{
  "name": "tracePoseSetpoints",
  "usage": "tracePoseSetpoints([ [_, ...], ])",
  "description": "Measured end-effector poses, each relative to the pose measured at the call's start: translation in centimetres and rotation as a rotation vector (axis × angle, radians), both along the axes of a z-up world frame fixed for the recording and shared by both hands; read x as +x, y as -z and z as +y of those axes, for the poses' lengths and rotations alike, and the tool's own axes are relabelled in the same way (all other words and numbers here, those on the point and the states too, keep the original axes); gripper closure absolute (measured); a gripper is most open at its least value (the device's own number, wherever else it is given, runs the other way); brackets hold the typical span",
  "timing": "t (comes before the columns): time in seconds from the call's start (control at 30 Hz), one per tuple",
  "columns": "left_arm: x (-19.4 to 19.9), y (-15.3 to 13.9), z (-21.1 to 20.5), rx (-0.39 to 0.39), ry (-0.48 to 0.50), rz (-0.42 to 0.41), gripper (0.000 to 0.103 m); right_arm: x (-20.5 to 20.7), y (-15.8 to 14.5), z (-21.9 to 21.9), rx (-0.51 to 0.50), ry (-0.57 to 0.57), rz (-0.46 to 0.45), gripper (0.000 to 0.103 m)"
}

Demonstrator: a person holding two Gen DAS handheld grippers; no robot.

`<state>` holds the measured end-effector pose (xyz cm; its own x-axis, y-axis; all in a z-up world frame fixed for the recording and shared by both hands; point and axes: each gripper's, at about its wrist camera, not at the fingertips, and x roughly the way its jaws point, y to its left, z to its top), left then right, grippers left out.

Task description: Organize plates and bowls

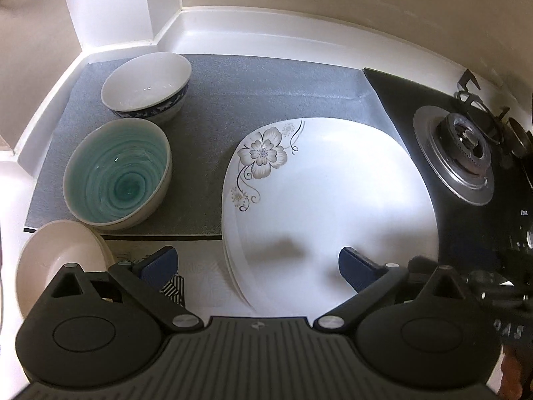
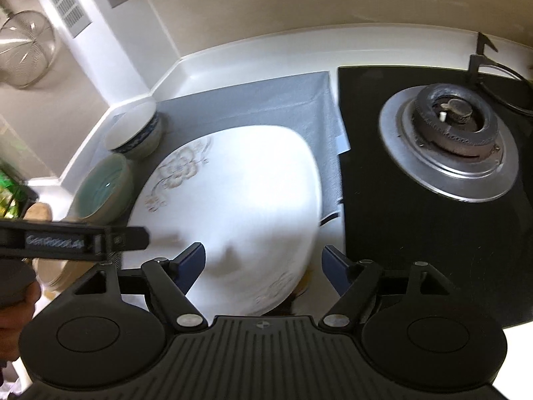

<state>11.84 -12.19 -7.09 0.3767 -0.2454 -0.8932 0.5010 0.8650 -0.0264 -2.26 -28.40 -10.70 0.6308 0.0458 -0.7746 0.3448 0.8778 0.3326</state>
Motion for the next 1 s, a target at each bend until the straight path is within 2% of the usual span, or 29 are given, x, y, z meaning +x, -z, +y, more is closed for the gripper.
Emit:
tracePoseSetpoints([
  [0.2,-0.6,-0.9,0.9,0.015,0.009,-0.012,0.0,-0.1,-1.1,1.9,-0.013,-0.027,-0.011,0.021],
  [0.5,-1.5,-2.3,4.0,-0.008,0.008,-0.019,0.0,-0.3,-2.4,4.7,-0.043,-0.051,-0.019,0.019],
  [1.0,-1.9,-4.4,12.9,-0.054,-0.101,-0.054,0.0,0.9,-4.7,11.6,-0.104,-0.148,-0.069,0.017],
])
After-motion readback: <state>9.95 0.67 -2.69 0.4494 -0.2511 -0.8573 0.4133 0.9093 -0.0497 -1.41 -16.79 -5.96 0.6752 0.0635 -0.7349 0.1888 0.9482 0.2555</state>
